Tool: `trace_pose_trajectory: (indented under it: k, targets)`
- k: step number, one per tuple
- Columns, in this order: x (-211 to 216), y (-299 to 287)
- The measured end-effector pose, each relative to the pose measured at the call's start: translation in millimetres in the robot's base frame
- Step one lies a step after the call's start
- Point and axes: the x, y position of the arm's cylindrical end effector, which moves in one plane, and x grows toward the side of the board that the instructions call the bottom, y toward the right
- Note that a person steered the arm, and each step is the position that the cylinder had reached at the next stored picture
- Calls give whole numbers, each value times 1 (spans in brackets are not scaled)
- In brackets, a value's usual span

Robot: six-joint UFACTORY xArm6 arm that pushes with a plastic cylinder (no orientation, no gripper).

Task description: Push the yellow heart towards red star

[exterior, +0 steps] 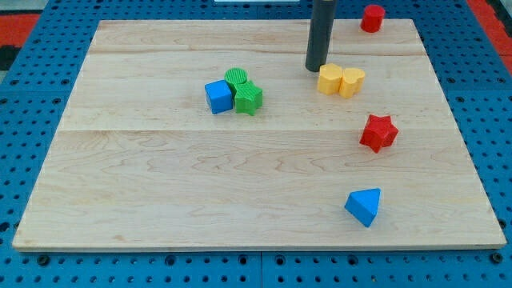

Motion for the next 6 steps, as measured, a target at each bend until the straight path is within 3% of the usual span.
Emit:
trace_pose_trajectory:
  k: [3, 6]
  targets:
    - [5, 71]
    - [102, 76]
